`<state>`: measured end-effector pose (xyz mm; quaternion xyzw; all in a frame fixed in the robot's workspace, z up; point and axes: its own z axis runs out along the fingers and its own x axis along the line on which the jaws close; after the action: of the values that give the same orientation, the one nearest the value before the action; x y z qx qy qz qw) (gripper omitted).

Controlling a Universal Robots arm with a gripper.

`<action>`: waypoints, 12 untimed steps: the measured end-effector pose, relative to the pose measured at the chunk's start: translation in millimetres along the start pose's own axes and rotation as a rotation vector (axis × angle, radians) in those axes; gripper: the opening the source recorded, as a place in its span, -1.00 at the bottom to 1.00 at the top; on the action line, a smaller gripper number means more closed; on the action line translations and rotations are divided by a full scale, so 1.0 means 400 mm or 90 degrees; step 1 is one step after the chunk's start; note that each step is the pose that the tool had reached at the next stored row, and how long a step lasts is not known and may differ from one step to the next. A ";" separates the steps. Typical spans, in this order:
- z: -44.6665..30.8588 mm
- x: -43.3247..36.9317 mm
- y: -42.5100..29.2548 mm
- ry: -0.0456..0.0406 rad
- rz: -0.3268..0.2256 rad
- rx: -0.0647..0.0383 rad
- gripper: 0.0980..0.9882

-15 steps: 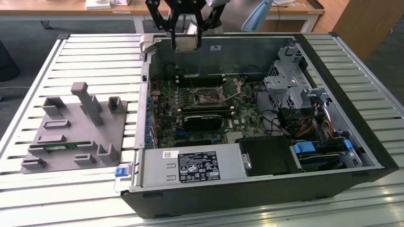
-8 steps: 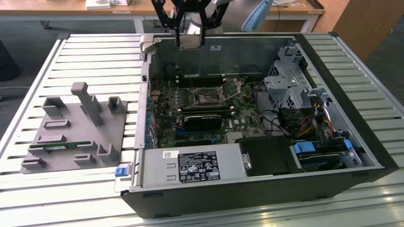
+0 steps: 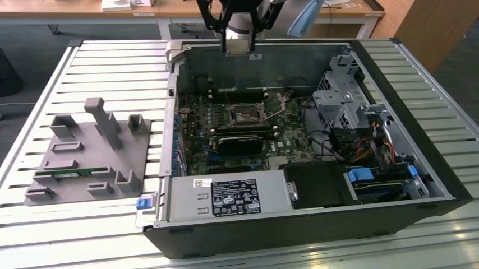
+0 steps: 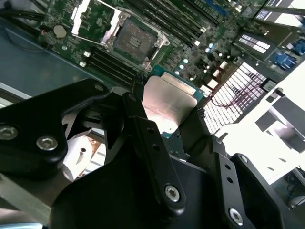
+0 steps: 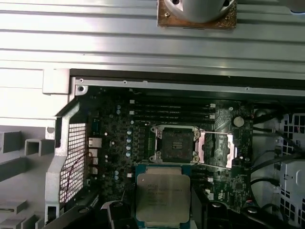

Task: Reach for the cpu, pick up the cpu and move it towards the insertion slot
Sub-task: 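Pick up the cpu and move it towards the insertion slot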

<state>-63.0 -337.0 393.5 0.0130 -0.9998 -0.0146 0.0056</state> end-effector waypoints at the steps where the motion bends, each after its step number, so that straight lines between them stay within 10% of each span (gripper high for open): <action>1: 0.000 -0.010 0.000 0.0000 0.000 0.000 0.00; 12: 0.002 -0.085 -0.002 0.0000 0.000 0.000 0.00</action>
<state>-29.1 -336.9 392.4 0.0130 -0.9998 -0.0146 0.0056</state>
